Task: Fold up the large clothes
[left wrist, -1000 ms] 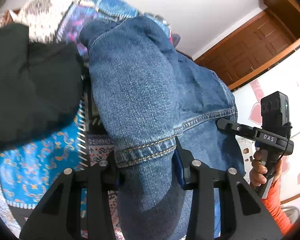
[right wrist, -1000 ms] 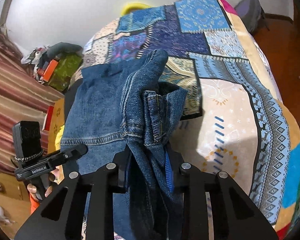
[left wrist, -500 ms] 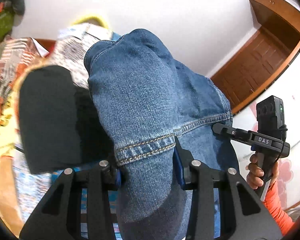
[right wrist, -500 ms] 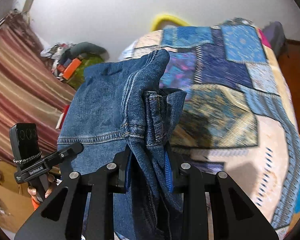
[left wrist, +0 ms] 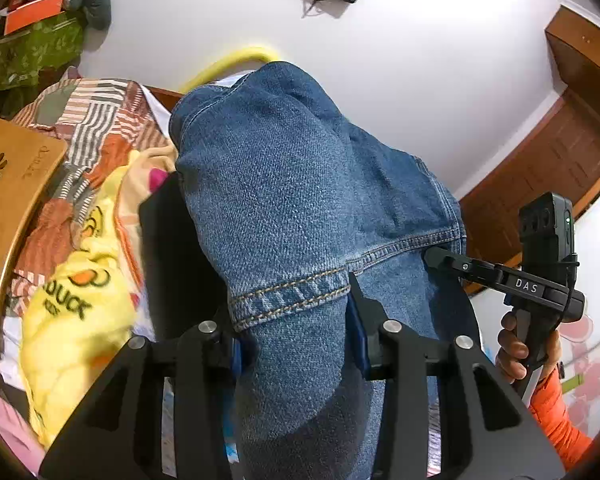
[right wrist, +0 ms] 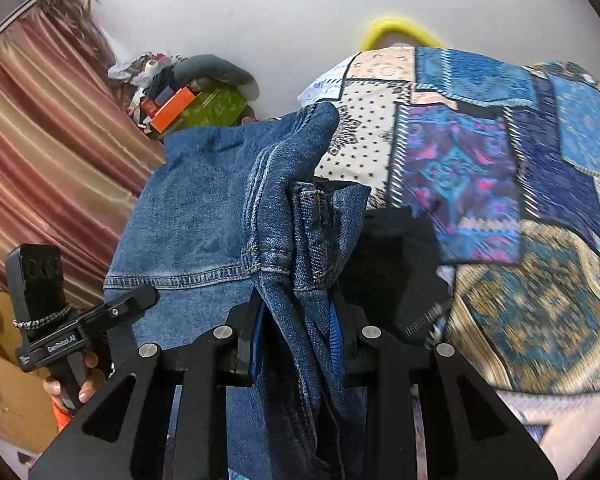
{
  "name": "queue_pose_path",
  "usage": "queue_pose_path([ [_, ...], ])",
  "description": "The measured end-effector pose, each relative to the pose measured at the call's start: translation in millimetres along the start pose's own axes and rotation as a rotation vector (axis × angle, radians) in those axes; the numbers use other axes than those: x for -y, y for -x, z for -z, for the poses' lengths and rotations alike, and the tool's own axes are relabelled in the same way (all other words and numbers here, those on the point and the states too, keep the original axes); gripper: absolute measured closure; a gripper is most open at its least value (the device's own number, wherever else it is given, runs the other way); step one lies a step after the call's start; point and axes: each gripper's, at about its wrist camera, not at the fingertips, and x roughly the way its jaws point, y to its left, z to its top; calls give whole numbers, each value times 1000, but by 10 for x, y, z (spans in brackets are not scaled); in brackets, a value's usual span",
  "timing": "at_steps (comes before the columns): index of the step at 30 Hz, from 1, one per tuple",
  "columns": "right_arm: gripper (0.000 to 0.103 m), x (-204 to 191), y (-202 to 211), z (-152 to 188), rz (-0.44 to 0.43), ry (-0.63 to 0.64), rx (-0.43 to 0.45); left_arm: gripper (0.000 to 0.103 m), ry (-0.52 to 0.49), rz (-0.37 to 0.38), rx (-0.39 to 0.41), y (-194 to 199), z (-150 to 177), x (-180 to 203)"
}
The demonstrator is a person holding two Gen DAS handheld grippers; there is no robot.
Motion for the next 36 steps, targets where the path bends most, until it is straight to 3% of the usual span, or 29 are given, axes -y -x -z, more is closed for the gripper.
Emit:
queue_pose_path([
  [7,79,162,-618,-25,14,-40,-47,63,18,-70,-45,-507,-2,-508],
  [10,78,206,-799,1,36,-30,-62,61,40,-64,-42,-622,80,-689],
  [15,72,165,-786,50,47,-9,-48,57,26,-67,-36,-674,139,-818],
  [20,65,42,-713,131,124,35,-50,54,39,-106,-43,-561,191,-752],
  [29,64,-212,-111,223,159,65,-7,54,62,-134,5,-38,278,-537],
  [36,64,-715,718,364,158,143,124,54,-86,-170,120,741,427,206],
])
